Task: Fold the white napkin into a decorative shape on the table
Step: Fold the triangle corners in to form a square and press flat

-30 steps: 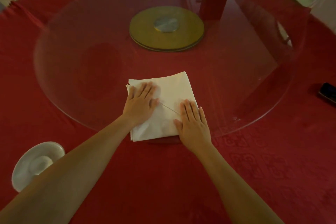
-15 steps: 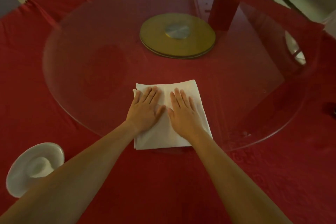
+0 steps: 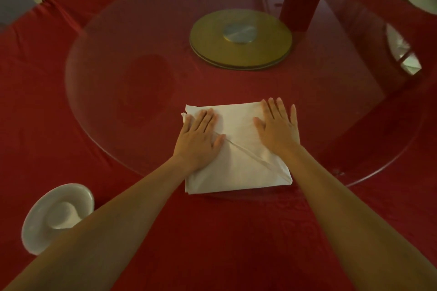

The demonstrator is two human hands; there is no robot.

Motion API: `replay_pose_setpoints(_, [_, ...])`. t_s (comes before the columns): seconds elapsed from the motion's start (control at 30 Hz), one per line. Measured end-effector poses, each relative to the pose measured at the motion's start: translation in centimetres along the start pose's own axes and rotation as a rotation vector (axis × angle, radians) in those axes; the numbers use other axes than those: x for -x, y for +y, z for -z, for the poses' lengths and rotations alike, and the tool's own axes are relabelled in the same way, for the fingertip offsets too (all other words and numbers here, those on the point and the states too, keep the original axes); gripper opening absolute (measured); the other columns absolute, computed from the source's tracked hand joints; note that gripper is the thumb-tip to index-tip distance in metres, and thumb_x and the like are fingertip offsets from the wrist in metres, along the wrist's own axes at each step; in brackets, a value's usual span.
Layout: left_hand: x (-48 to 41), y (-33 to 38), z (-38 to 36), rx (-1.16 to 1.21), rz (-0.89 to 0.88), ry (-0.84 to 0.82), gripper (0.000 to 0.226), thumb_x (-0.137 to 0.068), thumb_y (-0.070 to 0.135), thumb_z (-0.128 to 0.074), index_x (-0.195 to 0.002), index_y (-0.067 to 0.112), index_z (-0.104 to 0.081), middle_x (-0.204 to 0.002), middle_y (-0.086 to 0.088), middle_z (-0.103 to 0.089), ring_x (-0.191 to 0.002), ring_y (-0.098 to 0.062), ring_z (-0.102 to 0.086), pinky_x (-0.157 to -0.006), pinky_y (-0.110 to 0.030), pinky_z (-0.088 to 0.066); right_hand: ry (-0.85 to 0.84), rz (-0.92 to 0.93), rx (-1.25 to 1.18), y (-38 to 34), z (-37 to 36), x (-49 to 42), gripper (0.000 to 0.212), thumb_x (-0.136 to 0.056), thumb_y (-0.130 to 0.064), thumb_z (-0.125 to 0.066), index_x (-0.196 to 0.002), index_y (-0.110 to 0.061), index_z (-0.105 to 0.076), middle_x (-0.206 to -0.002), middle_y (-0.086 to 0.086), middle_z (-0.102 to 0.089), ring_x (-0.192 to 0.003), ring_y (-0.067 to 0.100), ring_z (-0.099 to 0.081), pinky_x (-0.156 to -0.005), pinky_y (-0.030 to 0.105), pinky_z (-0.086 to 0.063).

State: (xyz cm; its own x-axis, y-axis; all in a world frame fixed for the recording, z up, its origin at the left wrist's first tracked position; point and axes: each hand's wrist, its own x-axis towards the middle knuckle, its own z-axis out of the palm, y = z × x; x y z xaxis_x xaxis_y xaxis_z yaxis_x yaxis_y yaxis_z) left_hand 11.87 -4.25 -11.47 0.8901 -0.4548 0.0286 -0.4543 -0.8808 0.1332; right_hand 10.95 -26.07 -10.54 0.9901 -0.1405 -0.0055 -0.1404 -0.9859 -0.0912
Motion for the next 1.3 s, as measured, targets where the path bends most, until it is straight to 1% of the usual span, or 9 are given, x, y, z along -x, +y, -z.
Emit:
replay_pose_setpoints(0.13, [0.0,0.0,0.0,0.001,-0.009,-0.011,0.072,-0.09,0.056,-0.008,-0.147,0.013,-0.008,-0.158,-0.005,-0.006,-0.145,-0.018,0.003,-0.118,-0.044,0.005,0.101,-0.141,-0.08,-0.9,2.1,0.6,0.044,-0.096,-0.032,-0.037,-0.131,-0.006,-0.039,-0.139,0.016,-0.042,-0.132,0.033,-0.03,-0.11,0.049,-0.023])
replay_pose_setpoints(0.23, [-0.2,0.0,0.3,0.033,-0.017,-0.059,0.069,-0.091,0.054,-0.009,-0.147,0.013,-0.006,-0.158,-0.005,-0.003,-0.145,-0.018,0.005,-0.118,-0.045,0.005,0.107,-0.103,-0.169,-1.6,3.5,3.3,0.038,-0.094,-0.033,-0.042,-0.123,-0.008,-0.046,-0.125,0.013,-0.053,-0.118,0.031,-0.042,-0.099,0.047,-0.035])
replay_pose_setpoints(0.33, [-0.8,-1.0,1.1,0.035,-0.078,-0.101,0.054,-0.098,0.036,-0.024,-0.146,0.013,-0.014,-0.158,-0.005,-0.01,-0.145,-0.019,-0.002,-0.116,-0.044,-0.001,0.07,-0.05,-0.203,-2.2,3.5,8.9,0.042,-0.091,-0.04,-0.047,-0.12,-0.01,-0.05,-0.124,0.009,-0.055,-0.116,0.029,-0.044,-0.098,0.045,-0.036])
replay_pose_setpoints(0.43, [-1.2,-3.4,2.8,0.105,-0.195,-0.118,0.046,-0.096,0.018,-0.035,-0.141,0.02,-0.032,-0.153,0.002,-0.027,-0.142,-0.014,-0.02,-0.113,-0.039,-0.013,0.004,-0.026,-0.166,-2.1,2.6,13.3,0.048,-0.09,-0.038,-0.049,-0.129,-0.01,-0.045,-0.14,0.005,-0.045,-0.128,0.024,-0.037,-0.106,0.04,-0.031])
replay_pose_setpoints(0.5, [-1.3,-4.8,4.0,0.062,-0.249,-0.103,0.044,-0.094,0.016,-0.042,-0.137,0.025,-0.04,-0.148,0.007,-0.037,-0.137,-0.011,-0.03,-0.109,-0.037,-0.02,-0.013,-0.046,-0.197,-2.2,2.3,14.4,0.049,-0.092,-0.035,-0.048,-0.135,-0.012,-0.041,-0.146,0.003,-0.039,-0.133,0.022,-0.031,-0.109,0.037,-0.028])
replay_pose_setpoints(0.67, [-2.4,-5.7,5.9,-0.028,-0.31,-0.152,0.039,-0.088,0.02,-0.057,-0.127,0.023,-0.053,-0.136,0.005,-0.052,-0.129,-0.016,-0.04,-0.106,-0.037,-0.027,0.063,-0.122,-0.127,-2.5,3.6,14.1,0.028,-0.088,-0.028,-0.056,-0.113,-0.015,-0.059,-0.122,0.002,-0.054,-0.112,0.023,-0.044,-0.095,0.035,-0.037])
replay_pose_setpoints(0.8, [-3.0,-5.2,6.1,-0.113,-0.387,-0.095,0.027,-0.087,0.022,-0.056,-0.114,0.023,-0.061,-0.12,0.005,-0.061,-0.115,-0.016,-0.047,-0.097,-0.033,-0.03,0.032,-0.185,-0.028,-2.4,4.6,14.1,0.009,-0.09,-0.019,-0.054,-0.095,-0.015,-0.06,-0.102,0.0,-0.057,-0.093,0.02,-0.05,-0.082,0.031,-0.038])
replay_pose_setpoints(1.07, [-3.7,-4.9,6.4,-0.252,-0.455,-0.101,0.022,-0.091,0.016,-0.047,-0.107,0.023,-0.06,-0.113,0.006,-0.061,-0.107,-0.015,-0.05,-0.09,-0.029,-0.033,-0.016,-0.124,0.054,-3.2,5.0,14.0,0.02,-0.084,0.006,-0.044,-0.086,-0.009,-0.057,-0.098,0.006,-0.056,-0.09,0.021,-0.05,-0.081,0.031,-0.039])
replay_pose_setpoints(1.3, [-3.2,-4.0,6.1,-0.348,-0.442,-0.06,0.017,-0.089,0.009,-0.043,-0.094,0.019,-0.056,-0.101,0.001,-0.059,-0.1,-0.02,-0.048,-0.083,-0.031,-0.036,0.054,-0.103,0.006,-3.4,4.4,14.3,0.021,-0.08,0.011,-0.045,-0.082,-0.006,-0.056,-0.092,0.01,-0.057,-0.086,0.025,-0.051,-0.08,0.035,-0.041])
